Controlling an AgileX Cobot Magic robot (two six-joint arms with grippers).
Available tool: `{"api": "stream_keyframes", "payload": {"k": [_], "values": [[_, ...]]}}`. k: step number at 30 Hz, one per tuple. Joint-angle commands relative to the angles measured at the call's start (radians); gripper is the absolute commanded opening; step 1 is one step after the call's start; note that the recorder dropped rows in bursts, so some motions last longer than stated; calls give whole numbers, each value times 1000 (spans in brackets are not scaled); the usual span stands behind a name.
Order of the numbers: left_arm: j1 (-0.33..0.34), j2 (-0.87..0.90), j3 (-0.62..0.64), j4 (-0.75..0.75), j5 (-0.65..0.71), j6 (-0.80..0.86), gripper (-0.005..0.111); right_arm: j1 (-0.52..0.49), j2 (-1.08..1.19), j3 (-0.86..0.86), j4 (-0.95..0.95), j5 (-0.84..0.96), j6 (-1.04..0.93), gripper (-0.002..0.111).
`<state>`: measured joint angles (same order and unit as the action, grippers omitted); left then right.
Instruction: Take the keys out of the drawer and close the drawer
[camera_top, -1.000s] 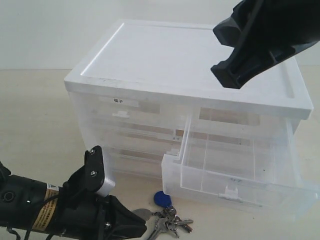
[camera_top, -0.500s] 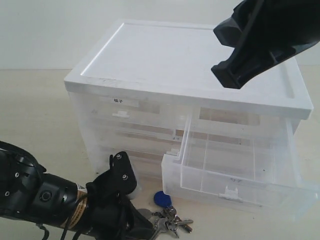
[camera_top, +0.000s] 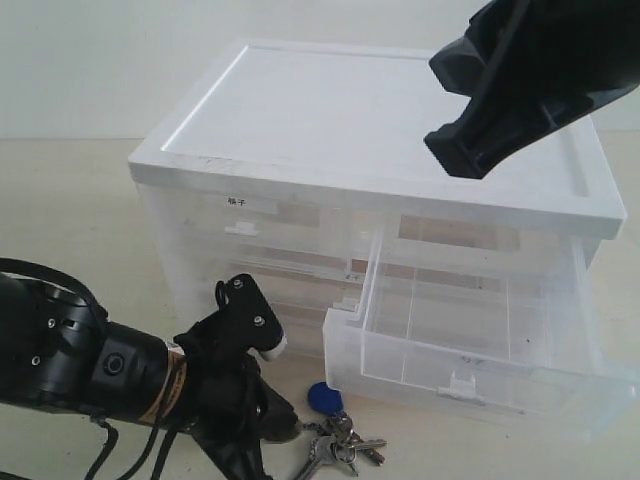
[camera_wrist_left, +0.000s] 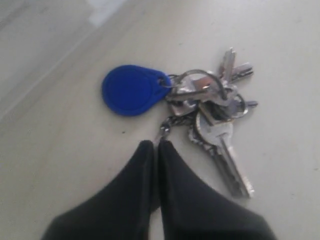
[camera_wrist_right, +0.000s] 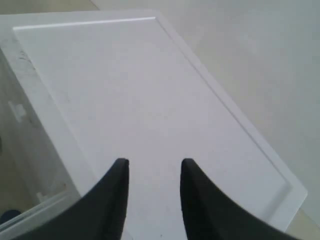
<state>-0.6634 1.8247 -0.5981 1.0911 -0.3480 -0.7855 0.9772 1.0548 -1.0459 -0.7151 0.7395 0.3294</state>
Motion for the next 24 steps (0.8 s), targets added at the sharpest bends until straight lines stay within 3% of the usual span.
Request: {"api": "stream_keyframes", "payload": {"k": [1,4,8,11,14,19,24], "values": [[-7,-61,-8,-27,93,-33,5,-8,-10,-1,-8,6,5,31],[-17,-102,7,24,26,-76,5,-8,-10,-1,-8,6,5,31],[-77,-121,19,250,-148,-259,5,-8,-10,-1,-8,6,5,31],[-174,-95,7,350,2,-380,5,-8,-10,-1,-8,6,5,31],[-248,-47,-34,357,171,-416,5,-8,-10,-1,-8,6,7,31],[-248,19,-78,357,185,-441,5,-8,-10,-1,-6,6,8,31],[-248,61,-103,357,373,-497,5,-8,-10,-1,-1,6,13,31]]}}
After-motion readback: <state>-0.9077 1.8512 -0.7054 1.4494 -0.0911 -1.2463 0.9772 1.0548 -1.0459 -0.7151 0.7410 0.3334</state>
